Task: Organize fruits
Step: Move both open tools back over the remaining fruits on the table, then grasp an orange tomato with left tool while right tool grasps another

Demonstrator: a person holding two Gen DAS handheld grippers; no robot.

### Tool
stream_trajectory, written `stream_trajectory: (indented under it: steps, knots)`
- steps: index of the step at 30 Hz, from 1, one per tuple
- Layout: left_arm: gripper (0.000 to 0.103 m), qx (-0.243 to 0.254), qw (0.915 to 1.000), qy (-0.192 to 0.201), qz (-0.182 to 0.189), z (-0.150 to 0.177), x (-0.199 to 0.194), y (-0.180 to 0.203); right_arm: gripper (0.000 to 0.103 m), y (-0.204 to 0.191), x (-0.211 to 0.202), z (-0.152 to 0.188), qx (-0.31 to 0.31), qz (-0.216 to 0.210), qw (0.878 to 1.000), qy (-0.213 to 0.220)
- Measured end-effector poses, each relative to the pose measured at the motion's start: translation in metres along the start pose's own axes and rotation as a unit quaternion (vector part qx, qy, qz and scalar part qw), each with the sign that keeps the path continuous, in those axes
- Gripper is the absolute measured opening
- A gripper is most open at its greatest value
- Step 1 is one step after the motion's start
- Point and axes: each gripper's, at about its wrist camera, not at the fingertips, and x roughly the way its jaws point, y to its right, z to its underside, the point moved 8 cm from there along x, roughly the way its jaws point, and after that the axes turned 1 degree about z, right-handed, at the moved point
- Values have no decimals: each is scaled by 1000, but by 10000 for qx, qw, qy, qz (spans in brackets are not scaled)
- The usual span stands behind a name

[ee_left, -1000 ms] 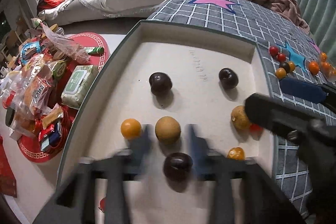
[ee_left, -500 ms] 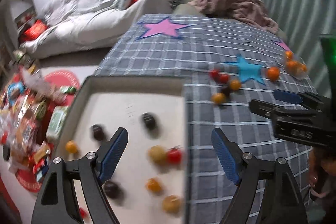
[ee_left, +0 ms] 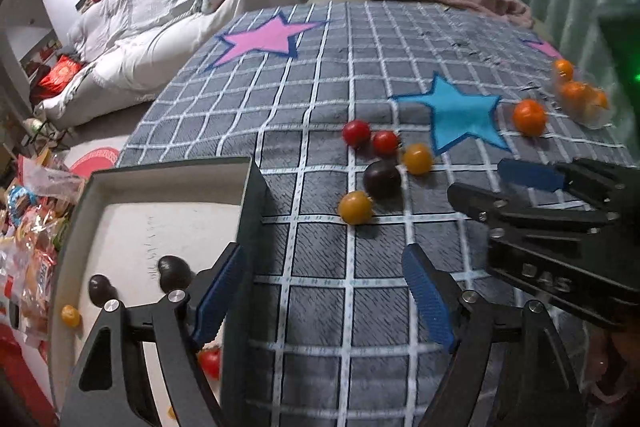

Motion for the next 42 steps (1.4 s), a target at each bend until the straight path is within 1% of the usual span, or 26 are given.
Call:
stream_trajectory:
  steps: [3, 7, 10, 12, 14, 15, 16, 17, 18, 20, 21, 23, 25, 26, 27, 32, 39, 42]
  knots:
    - [82, 82, 9999, -72, -87, 1, 13, 5, 58, -13, 3, -8, -340, -232, 9991, 45]
    - [82, 196, 9997, -70, -130, -4, 24, 15, 58, -24, 14, -11, -570, -277, 9980, -16]
    - [82, 196, 9997, 5, -144, -9, 28, 17, 55, -26, 22, -12, -446, -427, 9981, -51]
    - [82, 204, 9997, 46, -127, -12, 30, 18, 55, -25, 23, -15, -355, -520, 9980, 14]
    - [82, 171, 9998, 71, -90, -17, 33, 18, 48, -26, 25, -18, -290, -651, 9975, 18]
    - [81, 156, 9998, 84, -51, -19, 35, 19, 36, -27, 25, -19, -254, -751, 9969, 6]
    - [77, 152, 9998, 109, 5, -20, 36, 20, 24, -27, 24, -18, -223, -806, 9965, -7]
    - [72, 147, 9998, 126, 47, -21, 36, 22, 22, -27, 25, -18, -197, -835, 9963, -13]
    - [70, 148, 9998, 145, 81, -22, 36, 24, 22, -27, 25, -17, -183, -863, 9961, 18]
    - [56, 180, 9995, 165, 185, -22, 35, 29, 22, -26, 23, -14, -156, -907, 9957, 60]
    - [54, 200, 9994, 168, 215, -23, 34, 31, 22, -25, 22, -14, -133, -913, 9957, 78]
    - [38, 242, 9991, 210, 286, -23, 33, 35, 22, -20, 18, -12, -75, -892, 9959, 122]
    - [34, 222, 9991, 221, 274, -23, 32, 35, 22, -15, 12, -11, -31, -887, 9959, 176]
    - [27, 191, 9992, 221, 288, -23, 33, 34, 22, -12, 9, -10, 1, -872, 9960, 208]
    - [25, 158, 9992, 211, 295, -23, 33, 33, 22, -8, 6, -9, 53, -872, 9959, 237]
    - [24, -78, 9988, 143, 453, -18, 32, 25, 22, 11, -10, 1, 294, -815, 9957, 313]
    - [24, -127, 9987, 131, 485, -10, 27, 23, 22, 24, -23, 25, 642, -888, 9935, 297]
    - [24, -194, 9982, 98, 560, -5, 21, 23, 22, 25, -28, 34, 726, -929, 9926, 284]
